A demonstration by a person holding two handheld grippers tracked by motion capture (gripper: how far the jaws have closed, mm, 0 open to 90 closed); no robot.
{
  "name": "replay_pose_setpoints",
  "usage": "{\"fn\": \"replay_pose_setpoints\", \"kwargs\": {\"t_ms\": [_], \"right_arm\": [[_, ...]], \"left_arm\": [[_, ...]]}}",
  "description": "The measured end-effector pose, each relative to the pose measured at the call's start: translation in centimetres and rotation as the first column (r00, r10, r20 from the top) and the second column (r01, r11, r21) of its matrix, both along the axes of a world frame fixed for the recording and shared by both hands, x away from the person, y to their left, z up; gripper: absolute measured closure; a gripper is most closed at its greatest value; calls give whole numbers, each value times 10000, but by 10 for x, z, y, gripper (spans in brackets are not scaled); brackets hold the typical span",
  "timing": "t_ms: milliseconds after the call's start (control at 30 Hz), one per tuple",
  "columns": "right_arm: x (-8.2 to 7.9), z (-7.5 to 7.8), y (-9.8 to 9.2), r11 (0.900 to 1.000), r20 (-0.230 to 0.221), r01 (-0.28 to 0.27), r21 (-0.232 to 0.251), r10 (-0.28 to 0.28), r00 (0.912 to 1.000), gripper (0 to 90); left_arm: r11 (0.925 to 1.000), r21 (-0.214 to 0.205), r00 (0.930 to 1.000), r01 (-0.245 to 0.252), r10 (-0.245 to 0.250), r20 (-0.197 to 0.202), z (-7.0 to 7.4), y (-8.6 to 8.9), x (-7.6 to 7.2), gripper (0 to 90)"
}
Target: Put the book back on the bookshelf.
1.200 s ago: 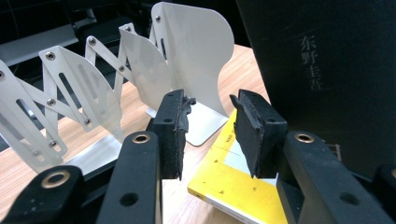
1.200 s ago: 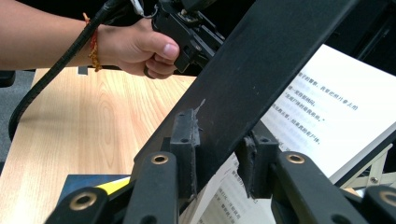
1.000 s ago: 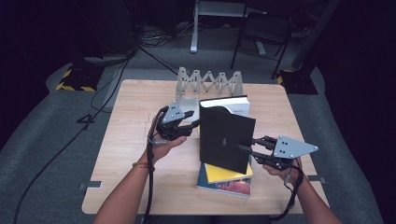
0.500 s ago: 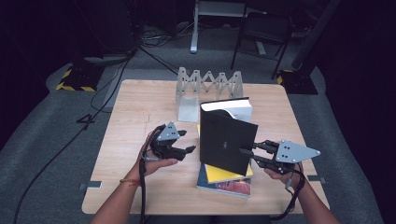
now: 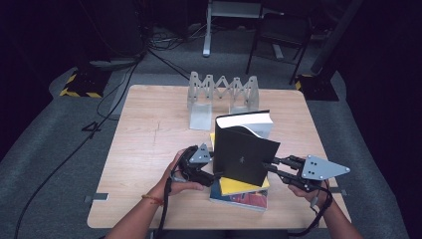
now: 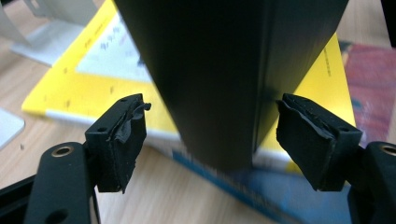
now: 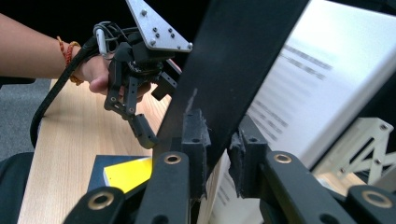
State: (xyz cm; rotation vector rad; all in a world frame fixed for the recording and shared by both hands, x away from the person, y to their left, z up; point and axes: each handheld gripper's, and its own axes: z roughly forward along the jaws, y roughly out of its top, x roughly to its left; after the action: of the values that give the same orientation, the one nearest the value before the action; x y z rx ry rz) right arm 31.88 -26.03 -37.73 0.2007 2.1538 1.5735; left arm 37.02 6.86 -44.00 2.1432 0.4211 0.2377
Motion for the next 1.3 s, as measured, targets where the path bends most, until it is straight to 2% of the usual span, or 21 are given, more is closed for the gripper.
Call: {"fn": "replay_pose_setpoints", "kwargs": {"t_ms": [167, 200, 233, 333, 400, 467, 533, 567, 633, 700, 733, 767, 833, 867, 900, 933, 1067, 1200, 1300], "right_arm": [[3, -3, -6, 9996, -260, 161, 251, -154, 9995, 788], [3, -3, -6, 9995, -206, 230, 234, -225, 9995, 783], [3, -3, -6, 9995, -206, 230, 234, -225, 9995, 783], [4, -4, -6, 9976, -109, 673, 158, -671, 9977, 772], [4, -4, -7, 9976, -126, 673, 160, -671, 9977, 772], [4, -4, -7, 9964, -43, 843, 34, -843, 9964, 703], [6, -4, -6, 9939, -149, 1106, 47, -1105, 9938, 630], [6, -4, -5, 9903, -158, 1389, 12, -1388, 9902, 565], [9, -5, -6, 9851, -234, 1722, 24, -1721, 9848, 490], [13, -7, -8, 9779, -351, 2088, 100, -2084, 9774, 451], [13, -7, -8, 9779, -351, 2088, 100, -2084, 9774, 451], [15, -9, -9, 9747, -396, 2230, 115, -2224, 9742, 435], [23, -14, -10, 9646, -749, 2636, 101, -2622, 9621, 414], [23, -14, -10, 9646, -749, 2636, 101, -2622, 9621, 386], [27, -17, -10, 9676, -1056, 2517, 167, -2487, 9628, 362], [27, -17, -10, 9676, -1056, 2517, 167, -2487, 9628, 362], [30, -20, -4, 9735, -1323, 2279, 170, -2238, 9656, 417], [29, -22, 4, 9847, -1176, 1729, -228, -1744, 9776, 502], [27, -24, 9, 9845, -1040, 1691, -464, -1731, 9794, 500]], "left_arm": [[9989, -335, 9992, 320, -313, 235, 6, -12, 1, 259], [9986, -438, 9982, 281, -258, 535, 10, -16, 0, 264], [9986, -438, 9982, 281, -258, 535, 10, -16, 0, 263], [9965, -787, 9983, 282, -241, 526, 13, -16, 1, 276], [9938, -1045, 9982, 372, -319, 516, 16, -15, 3, 278], [9911, -1262, 9979, 428, -362, 541, 21, -16, 4, 280], [9893, -1380, 9973, 483, -402, 607, 23, -17, 4, 280], [9896, -1343, 9969, 511, -426, 654, 24, -17, 5, 287], [9892, -1361, 9971, 543, -464, 607, 25, -16, 5, 308], [9863, -1533, 9970, 604, -523, 563, 26, -14, 5, 368], [9863, -1533, 9970, 604, -523, 563, 26, -14, 5, 409], [9849, -1607, 9968, 652, -568, 563, 26, -12, 5, 409], [9853, -1432, 9939, 936, -841, 708, 28, -12, 3, 472], [9843, -1390, 9921, 1085, -984, 773, 29, -12, 1, 472], [9847, -1309, 9914, 1154, -1059, 774, 30, -13, -1, 496], [9853, -1241, 9910, 1175, -1084, 780, 31, -13, -3, 496], [9880, -1152, 9924, 1027, -939, 790, 33, -13, -6, 504], [9895, -1117, 9924, 912, -811, 922, 34, -15, -10, 497], [9896, -1099, 9911, 924, -808, 1057, 37, -16, -11, 493]]}}
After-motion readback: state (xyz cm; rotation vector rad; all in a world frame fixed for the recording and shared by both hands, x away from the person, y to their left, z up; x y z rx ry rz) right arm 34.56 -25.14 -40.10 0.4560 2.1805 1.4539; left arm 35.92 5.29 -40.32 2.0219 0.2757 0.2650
